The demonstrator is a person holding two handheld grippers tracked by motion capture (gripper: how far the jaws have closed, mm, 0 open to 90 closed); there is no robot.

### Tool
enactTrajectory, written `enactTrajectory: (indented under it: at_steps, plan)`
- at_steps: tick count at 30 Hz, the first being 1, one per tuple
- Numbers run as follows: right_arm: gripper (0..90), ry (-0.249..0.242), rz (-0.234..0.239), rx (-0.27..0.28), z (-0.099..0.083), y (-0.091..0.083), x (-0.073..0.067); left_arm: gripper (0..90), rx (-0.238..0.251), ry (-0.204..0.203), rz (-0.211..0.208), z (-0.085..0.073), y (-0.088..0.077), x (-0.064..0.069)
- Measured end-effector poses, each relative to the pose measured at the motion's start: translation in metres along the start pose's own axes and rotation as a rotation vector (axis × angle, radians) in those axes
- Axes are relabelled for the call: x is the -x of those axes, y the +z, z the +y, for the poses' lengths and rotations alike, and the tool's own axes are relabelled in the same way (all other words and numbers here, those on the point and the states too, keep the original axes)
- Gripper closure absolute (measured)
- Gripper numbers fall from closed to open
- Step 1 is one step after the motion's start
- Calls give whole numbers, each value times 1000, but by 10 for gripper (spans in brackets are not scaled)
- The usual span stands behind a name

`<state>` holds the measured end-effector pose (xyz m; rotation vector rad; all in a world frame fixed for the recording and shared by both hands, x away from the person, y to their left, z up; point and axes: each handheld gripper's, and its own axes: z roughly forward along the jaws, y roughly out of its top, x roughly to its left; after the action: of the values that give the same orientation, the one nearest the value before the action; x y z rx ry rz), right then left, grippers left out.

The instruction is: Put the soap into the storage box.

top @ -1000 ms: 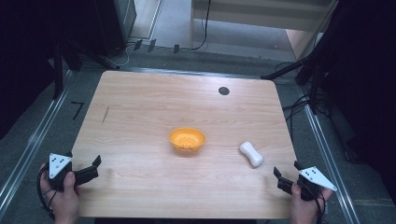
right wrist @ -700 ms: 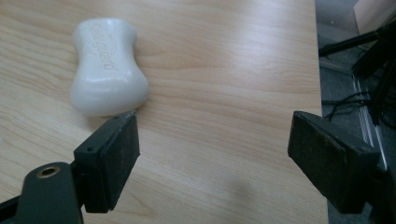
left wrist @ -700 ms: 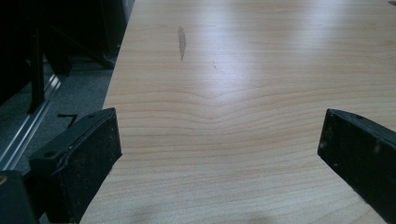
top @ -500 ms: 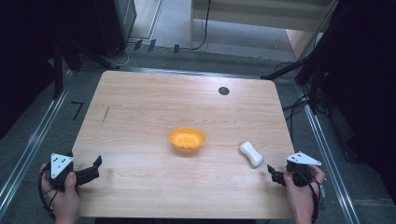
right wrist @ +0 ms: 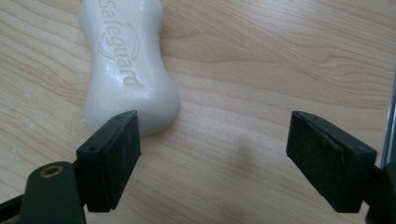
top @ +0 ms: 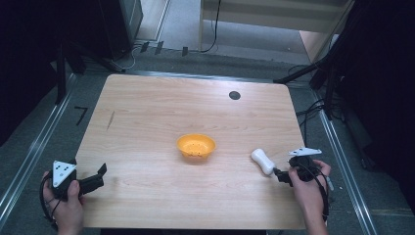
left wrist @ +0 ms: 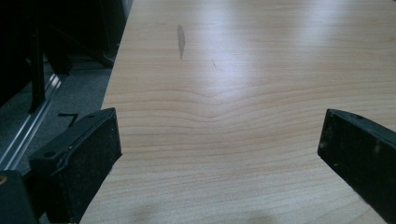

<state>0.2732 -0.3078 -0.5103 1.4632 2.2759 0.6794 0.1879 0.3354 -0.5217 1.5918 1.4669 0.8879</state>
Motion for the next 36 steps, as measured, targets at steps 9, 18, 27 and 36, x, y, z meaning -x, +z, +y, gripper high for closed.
enactTrajectory:
  at_steps: [9, 18, 27, 36]
  plan:
    - [181, -18, 27, -58, 22, 0, -2, 0, 4, -5, -2, 0, 0, 0]
    - [180, -24, 50, -103, 36, 3, -9, 0, 2, -8, -2, 0, 0, -1]
    - [181, -14, 63, -149, 47, 11, -16, 0, 3, -9, 0, 0, 0, 0]
    - [184, -30, 67, -179, 55, 18, -24, 0, 2, -10, -1, 0, 0, -1]
